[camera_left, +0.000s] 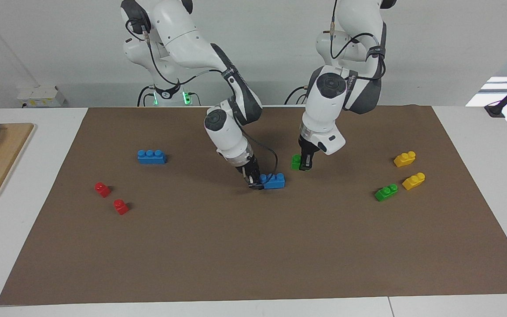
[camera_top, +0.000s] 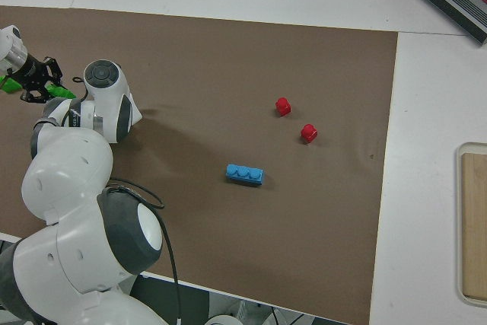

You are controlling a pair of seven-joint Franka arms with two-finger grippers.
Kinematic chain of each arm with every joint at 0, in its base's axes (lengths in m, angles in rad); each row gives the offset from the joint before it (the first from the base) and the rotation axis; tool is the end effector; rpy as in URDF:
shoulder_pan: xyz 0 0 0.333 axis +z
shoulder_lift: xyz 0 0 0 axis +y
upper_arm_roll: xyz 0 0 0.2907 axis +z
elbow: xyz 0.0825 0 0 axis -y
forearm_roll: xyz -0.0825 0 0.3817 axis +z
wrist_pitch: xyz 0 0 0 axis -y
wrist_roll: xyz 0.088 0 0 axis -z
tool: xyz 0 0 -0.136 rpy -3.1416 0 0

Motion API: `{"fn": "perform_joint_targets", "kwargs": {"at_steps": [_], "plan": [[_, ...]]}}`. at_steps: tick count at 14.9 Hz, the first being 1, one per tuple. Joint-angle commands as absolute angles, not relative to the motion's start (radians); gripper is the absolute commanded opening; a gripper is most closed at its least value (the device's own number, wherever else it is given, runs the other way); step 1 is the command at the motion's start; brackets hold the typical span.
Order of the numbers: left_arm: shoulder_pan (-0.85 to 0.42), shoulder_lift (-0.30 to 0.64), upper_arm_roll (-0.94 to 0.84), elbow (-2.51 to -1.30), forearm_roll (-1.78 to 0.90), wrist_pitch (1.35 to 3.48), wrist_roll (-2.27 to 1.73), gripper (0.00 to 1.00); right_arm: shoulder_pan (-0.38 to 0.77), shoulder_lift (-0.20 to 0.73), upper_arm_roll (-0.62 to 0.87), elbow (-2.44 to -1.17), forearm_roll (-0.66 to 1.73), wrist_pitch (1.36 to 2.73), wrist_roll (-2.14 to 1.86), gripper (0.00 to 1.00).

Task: Remove green block with left arm and hold with right
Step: 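Pull the green brick off with the left gripper while the right gripper holds, then carry the green brick toward the yellow bricks while the right gripper carries the blue brick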

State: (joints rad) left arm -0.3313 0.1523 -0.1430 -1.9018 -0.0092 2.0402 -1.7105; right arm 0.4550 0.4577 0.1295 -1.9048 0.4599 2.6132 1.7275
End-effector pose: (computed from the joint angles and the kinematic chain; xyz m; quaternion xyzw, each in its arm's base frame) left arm 0.5235 -0.2677 0.3672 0.8132 0.5817 -0.0161 0.0014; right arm 0.5440 0.3524 0.2354 -0.7046 0.6796 0.1036 0.1759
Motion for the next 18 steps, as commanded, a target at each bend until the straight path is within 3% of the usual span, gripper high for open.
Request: {"fn": "perform_joint_targets", "kwargs": {"at_steps": [1,11,18], "plan": [[-0.258,0.051,-0.146,-2.022,0.002,2.028,-1.522,0.23,0.417,0.451,0.130,-1.846,0.485,2.531,1.678,0.00],[0.027,-0.106,-0.144,-2.189,-0.005,1.971,-0.717,0.22,0.057,0.400,0.126,-1.661,0.468,2.091,1.321,0.00],[0.163,-0.062,-0.140,-2.200,-0.006,2.046,-0.092,0.21,-0.195,0.370,0.124,-1.782,0.431,1.996,1.083,0.00]]}}
